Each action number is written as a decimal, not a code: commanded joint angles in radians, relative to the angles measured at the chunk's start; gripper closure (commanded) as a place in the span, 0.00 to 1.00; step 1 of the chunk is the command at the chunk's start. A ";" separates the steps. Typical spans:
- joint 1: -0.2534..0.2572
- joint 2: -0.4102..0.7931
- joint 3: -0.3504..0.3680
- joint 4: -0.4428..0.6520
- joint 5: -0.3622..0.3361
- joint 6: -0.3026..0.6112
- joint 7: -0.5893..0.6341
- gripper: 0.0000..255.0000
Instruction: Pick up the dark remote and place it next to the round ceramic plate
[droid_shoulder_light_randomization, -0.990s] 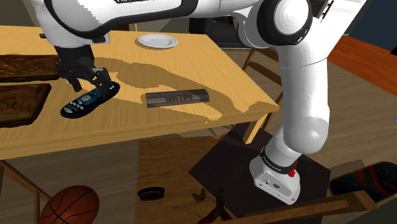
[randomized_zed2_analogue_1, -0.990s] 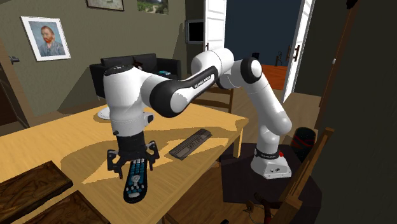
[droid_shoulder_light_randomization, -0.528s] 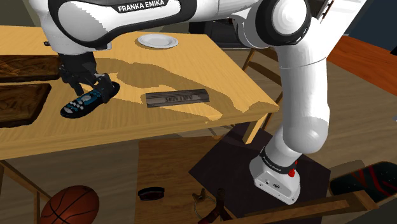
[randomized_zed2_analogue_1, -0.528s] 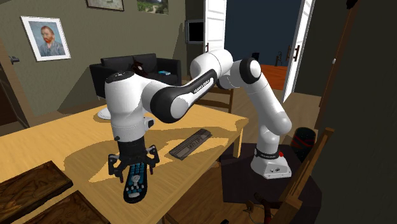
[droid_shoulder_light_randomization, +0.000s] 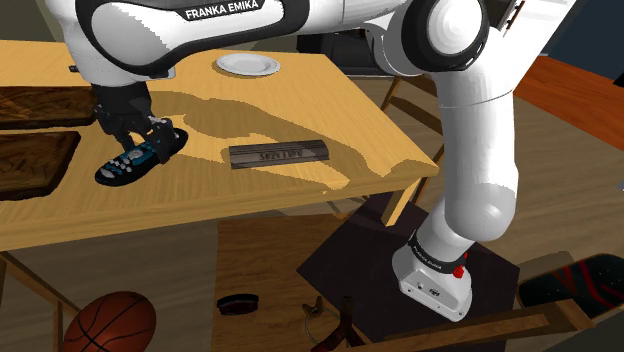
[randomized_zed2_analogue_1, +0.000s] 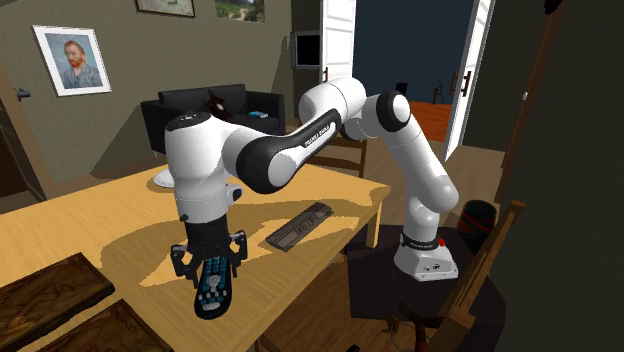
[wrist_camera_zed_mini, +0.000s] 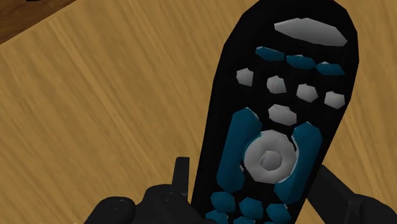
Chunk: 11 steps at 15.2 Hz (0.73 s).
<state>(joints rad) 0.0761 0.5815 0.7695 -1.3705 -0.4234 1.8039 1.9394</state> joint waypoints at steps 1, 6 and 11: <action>0.000 0.000 0.000 0.000 0.000 0.000 0.000 1.00; 0.002 -0.002 0.001 0.011 0.002 -0.012 -0.002 1.00; 0.015 -0.007 0.005 0.075 0.009 -0.076 -0.012 1.00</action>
<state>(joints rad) 0.0880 0.5737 0.7744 -1.3113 -0.4152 1.7422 1.9302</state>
